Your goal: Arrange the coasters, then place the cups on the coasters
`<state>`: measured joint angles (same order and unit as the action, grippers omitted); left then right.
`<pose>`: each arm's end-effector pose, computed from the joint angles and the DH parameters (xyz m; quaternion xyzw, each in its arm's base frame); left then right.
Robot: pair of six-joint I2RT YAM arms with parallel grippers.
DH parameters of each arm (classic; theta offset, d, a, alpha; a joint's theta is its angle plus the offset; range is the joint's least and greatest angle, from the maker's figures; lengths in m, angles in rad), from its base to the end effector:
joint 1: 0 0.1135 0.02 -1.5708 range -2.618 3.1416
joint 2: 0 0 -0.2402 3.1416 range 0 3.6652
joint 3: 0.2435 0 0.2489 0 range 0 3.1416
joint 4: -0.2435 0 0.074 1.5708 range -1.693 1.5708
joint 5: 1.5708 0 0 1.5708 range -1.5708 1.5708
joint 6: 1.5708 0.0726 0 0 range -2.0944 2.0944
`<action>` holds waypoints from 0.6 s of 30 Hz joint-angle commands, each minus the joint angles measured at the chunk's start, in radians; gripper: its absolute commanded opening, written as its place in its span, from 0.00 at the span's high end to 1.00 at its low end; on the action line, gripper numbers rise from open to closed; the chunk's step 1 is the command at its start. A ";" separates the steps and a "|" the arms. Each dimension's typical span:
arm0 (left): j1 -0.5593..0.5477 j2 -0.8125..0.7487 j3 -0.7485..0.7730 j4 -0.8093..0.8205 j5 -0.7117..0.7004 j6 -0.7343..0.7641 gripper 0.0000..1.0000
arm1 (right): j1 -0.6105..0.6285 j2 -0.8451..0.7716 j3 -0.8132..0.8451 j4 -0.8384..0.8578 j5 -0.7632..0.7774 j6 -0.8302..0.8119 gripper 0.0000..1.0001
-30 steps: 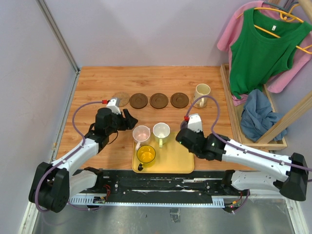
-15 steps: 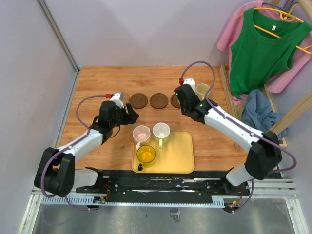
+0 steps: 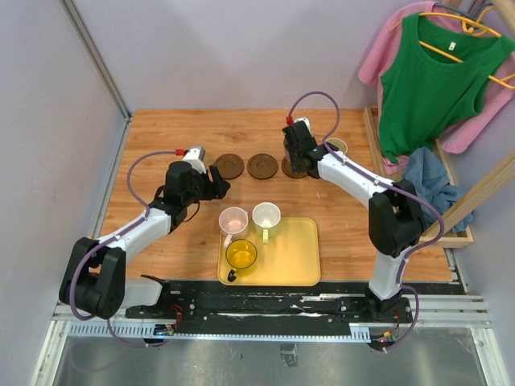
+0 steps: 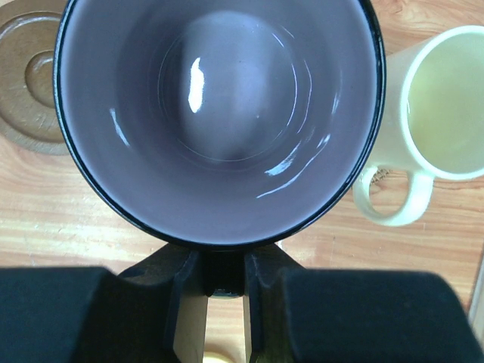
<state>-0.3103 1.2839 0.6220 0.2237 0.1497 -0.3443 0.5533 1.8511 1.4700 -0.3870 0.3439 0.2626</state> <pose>0.2933 -0.1054 0.1809 0.0258 0.8421 -0.2318 0.4863 0.3833 0.2080 0.2113 -0.0652 0.9071 0.0081 0.4158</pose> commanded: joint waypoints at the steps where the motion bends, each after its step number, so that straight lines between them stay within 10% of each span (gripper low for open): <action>1: -0.007 -0.013 -0.004 0.034 -0.009 0.006 0.34 | -0.033 0.026 0.069 0.067 -0.029 -0.019 0.99; 18: -0.007 0.024 0.013 0.029 0.011 0.006 0.34 | -0.081 0.125 0.128 0.012 -0.106 0.017 0.99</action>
<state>-0.3103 1.2930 0.6220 0.2237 0.1516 -0.3443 0.4934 1.9774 1.5421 -0.3885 0.2344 0.2615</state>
